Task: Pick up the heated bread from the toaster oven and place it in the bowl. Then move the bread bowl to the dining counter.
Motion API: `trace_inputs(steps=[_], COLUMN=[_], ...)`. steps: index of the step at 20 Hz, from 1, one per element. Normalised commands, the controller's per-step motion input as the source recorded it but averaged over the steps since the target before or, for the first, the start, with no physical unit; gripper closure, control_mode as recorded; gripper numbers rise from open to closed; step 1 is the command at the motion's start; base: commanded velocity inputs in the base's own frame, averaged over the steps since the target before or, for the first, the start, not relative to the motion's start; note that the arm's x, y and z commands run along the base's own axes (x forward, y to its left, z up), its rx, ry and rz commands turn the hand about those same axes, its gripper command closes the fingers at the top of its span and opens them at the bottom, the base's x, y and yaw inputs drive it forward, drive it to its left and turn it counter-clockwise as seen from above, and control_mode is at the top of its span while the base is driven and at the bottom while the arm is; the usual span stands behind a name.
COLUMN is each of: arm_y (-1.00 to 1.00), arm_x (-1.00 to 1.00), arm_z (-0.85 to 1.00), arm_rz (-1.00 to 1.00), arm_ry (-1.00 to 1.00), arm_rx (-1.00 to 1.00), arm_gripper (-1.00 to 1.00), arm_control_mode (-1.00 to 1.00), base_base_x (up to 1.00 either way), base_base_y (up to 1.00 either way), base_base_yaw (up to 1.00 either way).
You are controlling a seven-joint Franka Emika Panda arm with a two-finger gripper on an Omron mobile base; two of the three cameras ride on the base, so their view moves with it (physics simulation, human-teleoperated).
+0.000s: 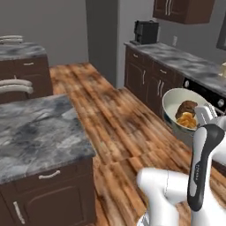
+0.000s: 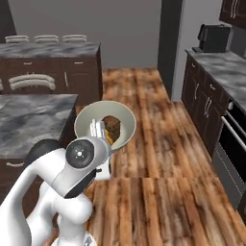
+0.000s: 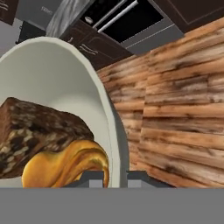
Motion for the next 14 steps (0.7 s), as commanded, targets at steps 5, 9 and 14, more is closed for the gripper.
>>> trace_inputs(steps=[5, 9, 14], arm_y=[0.0, 0.0, 0.0], arm_x=[0.0, 0.0, 0.0], arm_z=[0.0, 0.0, 0.0], arm_rz=[0.0, 0.0, 0.0], arm_ry=[0.0, 0.0, 0.0], arm_rx=[0.0, 0.0, 0.0], arm_gripper=[1.0, 1.0, 1.0], arm_control_mode=[1.0, 1.0, 1.0], base_base_x=[1.0, 1.0, 0.99], base_base_y=[-0.87, -0.66, -0.29], base_base_yaw=[0.27, 0.45, 0.71])
